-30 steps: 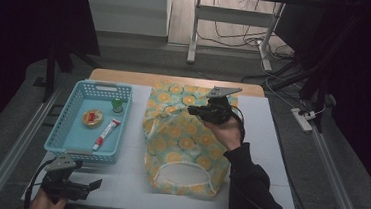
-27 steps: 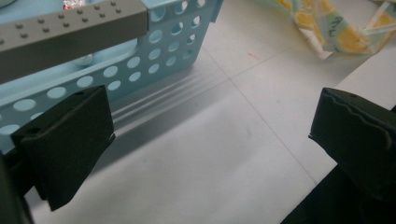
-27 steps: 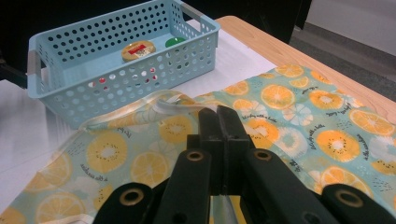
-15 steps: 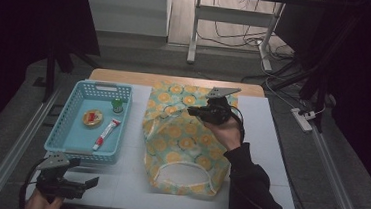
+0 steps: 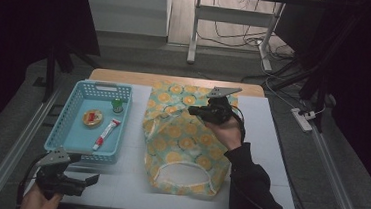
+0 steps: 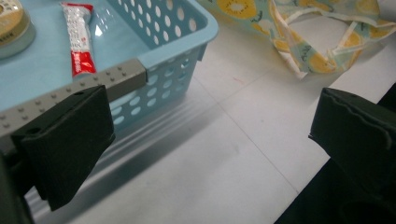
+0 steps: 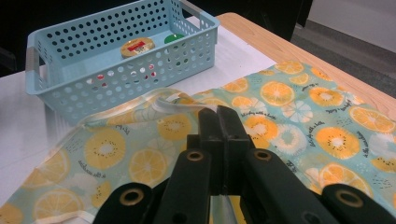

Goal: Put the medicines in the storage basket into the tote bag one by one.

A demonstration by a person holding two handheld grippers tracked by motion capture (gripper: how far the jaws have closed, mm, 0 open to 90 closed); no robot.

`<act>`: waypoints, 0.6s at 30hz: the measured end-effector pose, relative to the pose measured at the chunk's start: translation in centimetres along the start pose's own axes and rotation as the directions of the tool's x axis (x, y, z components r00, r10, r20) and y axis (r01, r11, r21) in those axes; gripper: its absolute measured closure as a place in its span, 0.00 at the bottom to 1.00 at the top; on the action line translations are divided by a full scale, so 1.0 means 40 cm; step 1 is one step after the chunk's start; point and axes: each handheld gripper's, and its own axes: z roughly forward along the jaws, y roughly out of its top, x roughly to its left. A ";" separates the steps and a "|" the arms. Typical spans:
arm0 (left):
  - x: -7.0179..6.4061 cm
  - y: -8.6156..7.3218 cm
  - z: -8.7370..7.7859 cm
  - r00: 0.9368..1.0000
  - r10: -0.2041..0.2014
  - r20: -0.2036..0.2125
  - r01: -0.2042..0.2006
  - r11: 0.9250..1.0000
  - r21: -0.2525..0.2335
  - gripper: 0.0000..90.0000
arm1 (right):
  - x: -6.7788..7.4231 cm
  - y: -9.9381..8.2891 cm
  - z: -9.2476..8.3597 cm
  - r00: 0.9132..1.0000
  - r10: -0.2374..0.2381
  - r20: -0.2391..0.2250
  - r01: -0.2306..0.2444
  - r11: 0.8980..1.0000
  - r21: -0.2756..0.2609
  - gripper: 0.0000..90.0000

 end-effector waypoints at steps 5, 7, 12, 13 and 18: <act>0.001 0.013 0.006 1.000 -0.006 0.014 0.006 1.000 -0.003 0.00 | -0.003 -0.001 -0.001 1.000 0.002 0.002 -0.002 1.000 0.000 1.00; 0.003 0.021 0.006 1.000 -0.007 0.011 0.007 1.000 -0.004 0.00 | -0.004 -0.001 -0.002 1.000 0.004 0.002 -0.004 1.000 -0.003 1.00; 0.014 0.039 0.006 1.000 -0.020 0.009 0.020 0.999 -0.027 0.00 | -0.004 -0.001 -0.002 1.000 0.004 0.002 -0.004 1.000 -0.004 1.00; 0.017 0.042 0.007 1.000 -0.025 0.009 0.025 0.999 -0.030 0.00 | -0.004 -0.001 -0.002 1.000 0.004 0.002 -0.004 1.000 -0.004 1.00; 0.036 0.055 0.010 0.999 -0.037 0.018 0.038 0.999 -0.034 0.00 | -0.005 -0.002 -0.003 1.000 0.005 0.002 -0.005 1.000 -0.005 1.00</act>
